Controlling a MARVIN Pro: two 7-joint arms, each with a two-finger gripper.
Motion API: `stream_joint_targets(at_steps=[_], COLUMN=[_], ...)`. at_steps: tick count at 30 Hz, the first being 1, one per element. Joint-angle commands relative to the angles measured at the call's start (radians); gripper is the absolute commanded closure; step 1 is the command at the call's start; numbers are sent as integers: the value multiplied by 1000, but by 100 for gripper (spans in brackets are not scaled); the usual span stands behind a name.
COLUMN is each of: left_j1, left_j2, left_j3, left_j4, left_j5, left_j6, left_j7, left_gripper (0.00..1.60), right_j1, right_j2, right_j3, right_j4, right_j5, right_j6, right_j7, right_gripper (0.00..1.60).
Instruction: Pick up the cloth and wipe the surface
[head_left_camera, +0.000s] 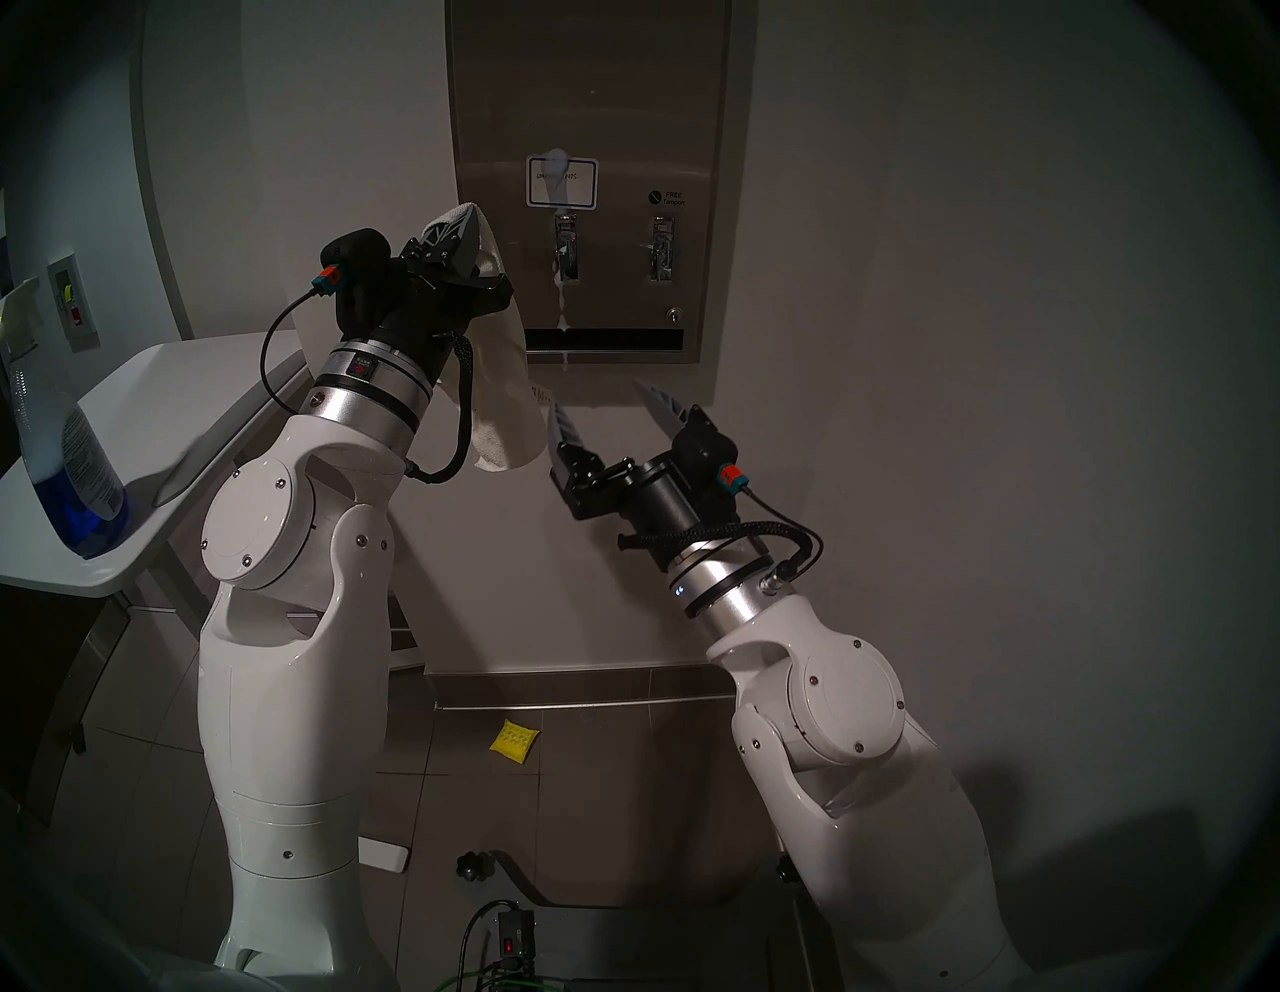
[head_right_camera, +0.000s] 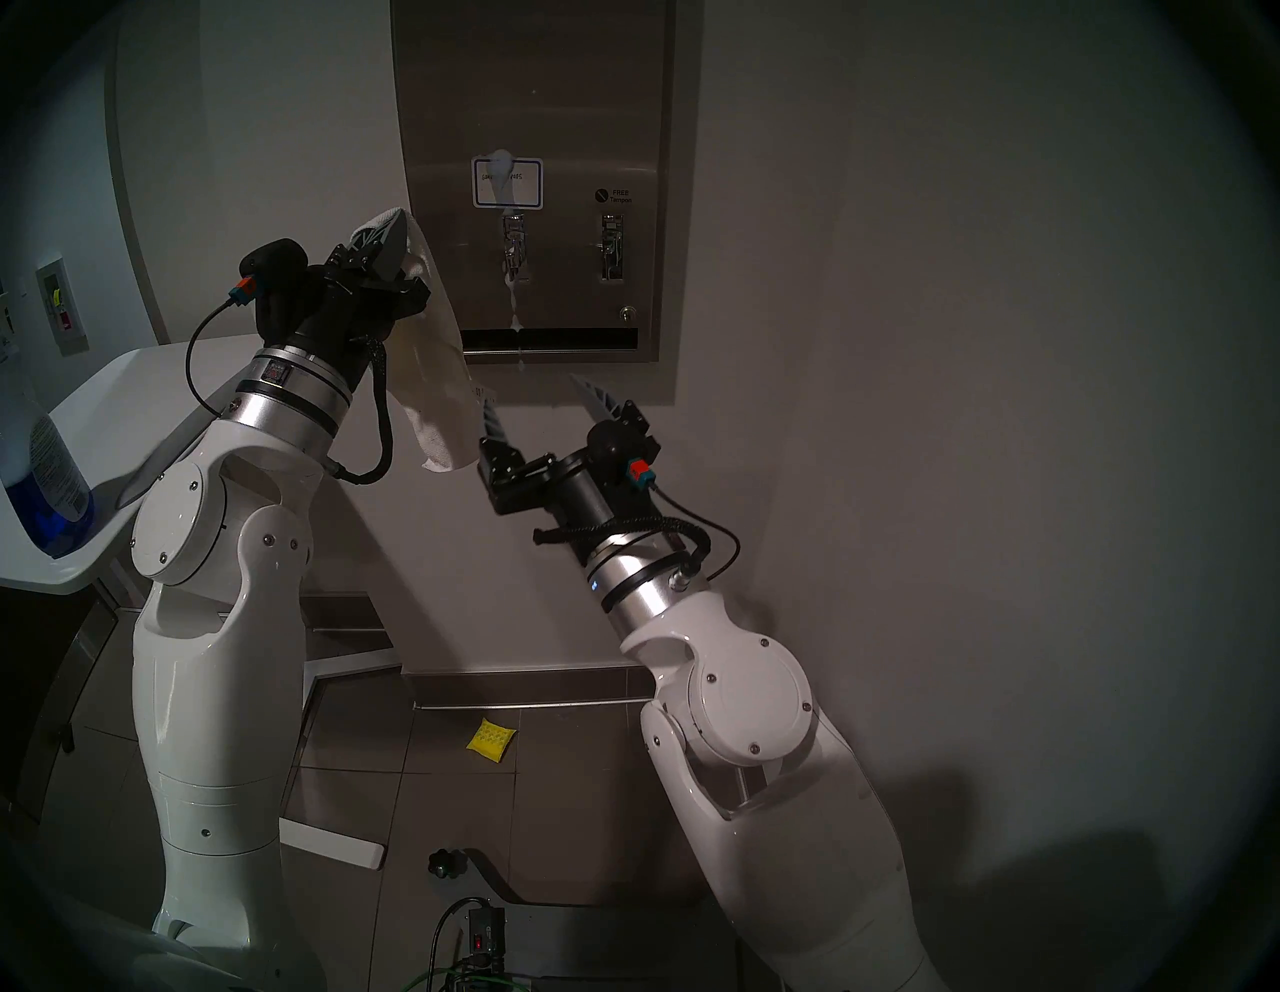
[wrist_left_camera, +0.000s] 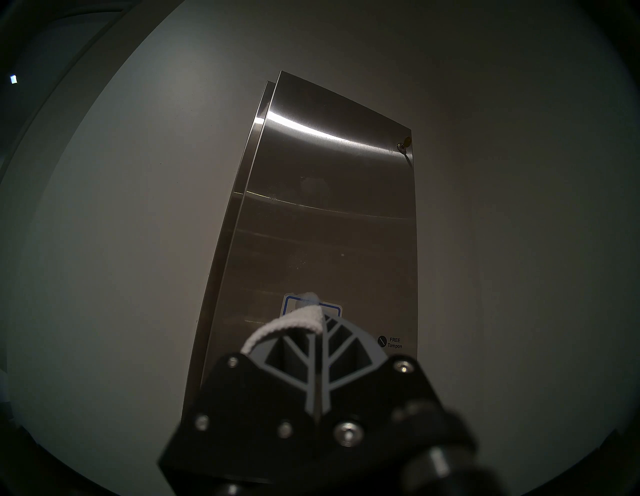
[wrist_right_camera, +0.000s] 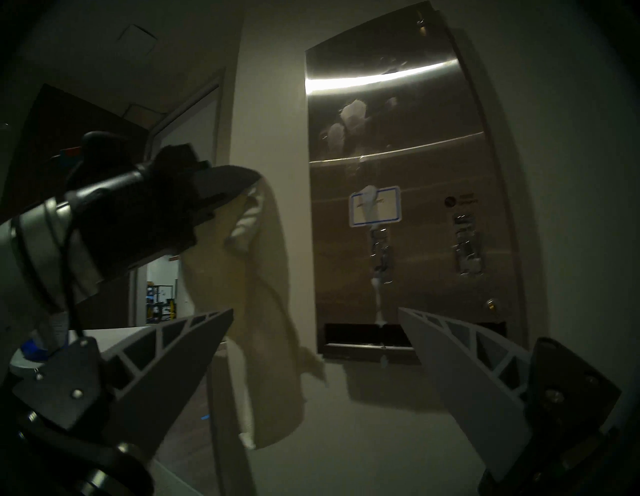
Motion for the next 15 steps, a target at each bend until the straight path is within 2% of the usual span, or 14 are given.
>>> stream_joint_targets(at_steps=[1,8,15], left_j1=[-32,-32,-32], left_j2=[-1,-3,-5], left_j3=[0,0,-1], left_j4=[-26,-26,-26], left_j5=[0,2,3], left_j6=[-12,-12,-11], left_j7=[-1,-3,-4], left_gripper=[160,160,160], right_j1=[-9,40,82], right_j2=[22,4,-13], right_j3=[-43,-39,-24], right_j4=[-33,15,106], right_j5=[12,24,54], right_j6=[13,12,-18], right_j7=[48,61,91], right_gripper=[0,0,0])
